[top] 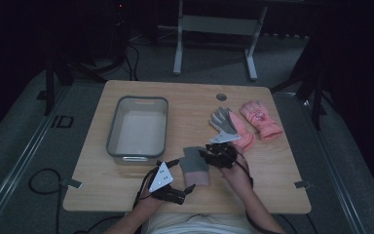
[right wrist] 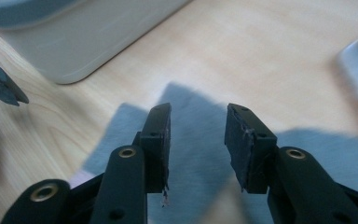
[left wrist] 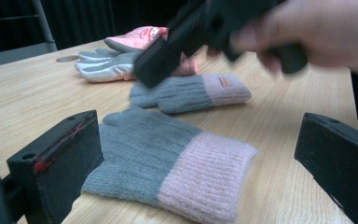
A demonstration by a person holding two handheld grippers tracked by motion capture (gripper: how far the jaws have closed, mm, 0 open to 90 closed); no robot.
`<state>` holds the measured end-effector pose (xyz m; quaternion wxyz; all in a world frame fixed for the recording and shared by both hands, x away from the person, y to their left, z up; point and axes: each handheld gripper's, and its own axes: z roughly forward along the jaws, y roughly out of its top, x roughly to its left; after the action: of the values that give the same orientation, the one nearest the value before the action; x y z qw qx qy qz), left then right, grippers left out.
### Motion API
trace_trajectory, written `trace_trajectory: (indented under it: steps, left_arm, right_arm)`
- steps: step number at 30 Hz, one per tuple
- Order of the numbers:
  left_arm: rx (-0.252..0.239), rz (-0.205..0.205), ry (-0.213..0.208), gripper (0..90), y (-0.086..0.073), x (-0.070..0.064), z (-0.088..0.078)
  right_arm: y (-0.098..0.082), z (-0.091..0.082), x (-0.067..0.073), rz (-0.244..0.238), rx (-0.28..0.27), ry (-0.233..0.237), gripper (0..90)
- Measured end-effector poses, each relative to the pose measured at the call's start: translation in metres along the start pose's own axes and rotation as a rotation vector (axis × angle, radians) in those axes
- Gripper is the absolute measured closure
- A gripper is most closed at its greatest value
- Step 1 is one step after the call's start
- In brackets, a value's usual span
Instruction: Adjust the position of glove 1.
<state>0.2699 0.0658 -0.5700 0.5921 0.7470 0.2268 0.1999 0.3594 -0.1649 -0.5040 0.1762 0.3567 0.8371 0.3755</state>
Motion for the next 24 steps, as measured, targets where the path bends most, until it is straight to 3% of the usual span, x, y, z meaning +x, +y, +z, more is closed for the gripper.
trace_trajectory:
  steps: [1,2,4,6,11,13,18,20,22,24]
  left_arm:
    - [0.001,0.002,0.001,0.1,0.0,0.0,0.0]
    - [0.003,0.005,0.001,0.1,0.0,0.0,0.0]
    - [0.005,0.007,0.0,0.1,0.0,0.0,0.0]
    - [0.002,0.003,-0.002,0.1,0.0,0.0,0.0]
    - [0.003,0.007,-0.004,0.1,0.0,-0.001,0.0]
    - [0.004,0.007,-0.005,0.1,0.0,-0.001,0.001]
    - [0.005,0.006,-0.007,0.1,0.0,-0.001,0.001]
    - [0.003,0.006,-0.008,0.1,0.0,-0.001,0.001]
    - [0.002,0.005,-0.007,0.1,0.0,-0.001,0.001]
    - [0.002,0.006,-0.008,0.1,0.0,-0.001,0.001]
  right_arm:
    - [0.0,0.0,0.0,0.0,0.0,0.0,61.4]
    - [0.002,-0.01,-0.016,-0.035,0.0,-0.017,63.9]
    - [0.001,-0.015,-0.024,-0.042,0.004,-0.021,64.9]
    - [-0.006,-0.022,-0.046,-0.071,0.02,-0.039,65.3]
    - [-0.017,-0.021,-0.066,-0.085,0.059,-0.036,65.0]
    - [-0.029,-0.013,-0.078,-0.104,0.094,-0.008,62.9]
    - [-0.04,-0.002,-0.083,-0.131,0.134,0.03,62.5]
    - [-0.045,0.009,-0.085,-0.137,0.173,0.048,62.0]
    - [-0.046,0.012,-0.084,-0.111,0.174,0.055,65.6]
    - [-0.045,0.012,-0.083,-0.121,0.19,0.05,71.0]
